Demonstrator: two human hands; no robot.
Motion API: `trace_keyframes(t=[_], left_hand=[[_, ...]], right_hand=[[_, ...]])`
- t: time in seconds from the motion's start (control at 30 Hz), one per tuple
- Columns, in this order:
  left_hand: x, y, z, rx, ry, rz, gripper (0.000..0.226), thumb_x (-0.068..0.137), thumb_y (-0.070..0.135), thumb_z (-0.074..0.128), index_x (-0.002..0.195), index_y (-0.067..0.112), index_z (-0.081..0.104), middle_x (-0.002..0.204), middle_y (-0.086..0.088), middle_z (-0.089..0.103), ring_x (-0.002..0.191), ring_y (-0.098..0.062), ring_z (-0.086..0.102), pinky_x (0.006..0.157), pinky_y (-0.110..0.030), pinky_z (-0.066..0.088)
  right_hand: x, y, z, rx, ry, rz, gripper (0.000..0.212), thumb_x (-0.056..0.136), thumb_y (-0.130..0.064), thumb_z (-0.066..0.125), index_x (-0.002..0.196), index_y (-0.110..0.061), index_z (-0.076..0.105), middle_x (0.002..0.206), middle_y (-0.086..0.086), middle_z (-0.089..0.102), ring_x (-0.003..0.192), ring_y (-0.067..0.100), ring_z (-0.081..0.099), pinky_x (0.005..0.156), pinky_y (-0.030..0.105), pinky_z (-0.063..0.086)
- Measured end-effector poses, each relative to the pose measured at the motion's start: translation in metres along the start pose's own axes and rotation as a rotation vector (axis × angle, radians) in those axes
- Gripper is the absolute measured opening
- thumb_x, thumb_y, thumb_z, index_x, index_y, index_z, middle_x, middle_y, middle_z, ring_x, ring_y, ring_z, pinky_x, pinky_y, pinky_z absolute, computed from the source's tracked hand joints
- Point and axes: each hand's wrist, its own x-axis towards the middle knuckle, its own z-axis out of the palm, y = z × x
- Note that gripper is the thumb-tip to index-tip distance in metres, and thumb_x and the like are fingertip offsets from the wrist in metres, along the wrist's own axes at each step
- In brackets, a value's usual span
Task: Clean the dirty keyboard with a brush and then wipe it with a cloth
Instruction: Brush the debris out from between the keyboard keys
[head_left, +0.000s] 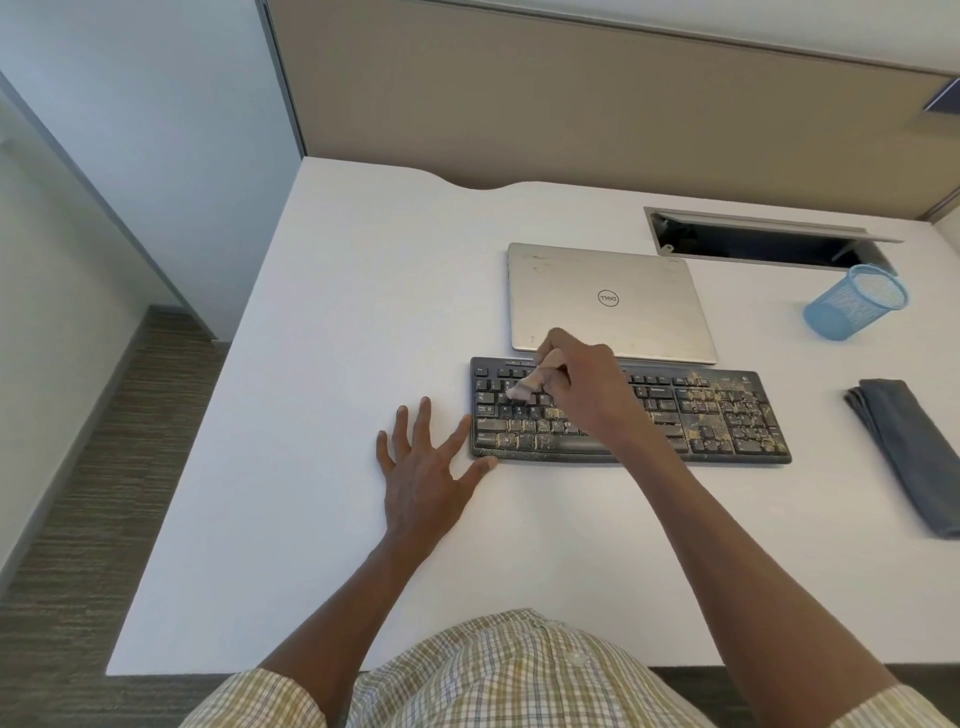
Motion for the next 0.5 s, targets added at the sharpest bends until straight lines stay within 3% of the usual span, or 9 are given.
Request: trace_keyframes(t=[0.1, 0.23, 0.47, 0.5], left_hand=[[0.0, 0.001, -0.001, 0.0, -0.007, -0.002, 0.068, 0.089, 0.081, 0.039, 0.147, 0.048, 0.046, 0.169, -0.007, 0.017, 0.155, -0.033, 0.004, 0.122, -0.058, 0.005], [0.0, 0.0, 0.0, 0.0, 0.003, 0.001, 0.066, 0.09, 0.079, 0.044, 0.147, 0.046, 0.047, 0.169, -0.008, 0.018, 0.155, -0.034, 0.005, 0.122, -0.059, 0.007], [0.0, -0.002, 0.002, -0.002, 0.009, 0.008, 0.067, 0.089, 0.081, 0.04, 0.147, 0.048, 0.047, 0.169, -0.008, 0.018, 0.155, -0.034, 0.005, 0.121, -0.058, 0.006], [0.0, -0.001, 0.002, -0.003, 0.011, 0.008, 0.067, 0.089, 0.081, 0.04, 0.147, 0.047, 0.047, 0.168, -0.008, 0.019, 0.155, -0.034, 0.006, 0.121, -0.059, 0.007]], right_hand=[[-0.004, 0.008, 0.003, -0.074, -0.045, -0.053, 0.025, 0.085, 0.01, 0.052, 0.089, -0.014, 0.057, 0.069, -0.01, 0.063, 0.055, -0.008, 0.055, 0.049, 0.01, 0.034], [-0.006, 0.021, -0.007, -0.232, -0.053, -0.011, 0.026, 0.085, 0.009, 0.053, 0.091, -0.016, 0.057, 0.071, -0.003, 0.065, 0.054, -0.006, 0.047, 0.047, 0.015, 0.03], [-0.003, 0.011, 0.004, -0.161, -0.021, -0.04, 0.022, 0.086, 0.009, 0.053, 0.09, -0.013, 0.058, 0.066, -0.011, 0.06, 0.051, -0.004, 0.052, 0.048, 0.011, 0.034], [-0.005, 0.014, 0.004, -0.189, -0.021, -0.029, 0.024, 0.085, 0.008, 0.054, 0.09, -0.015, 0.057, 0.067, -0.007, 0.062, 0.054, -0.001, 0.052, 0.05, 0.016, 0.036]])
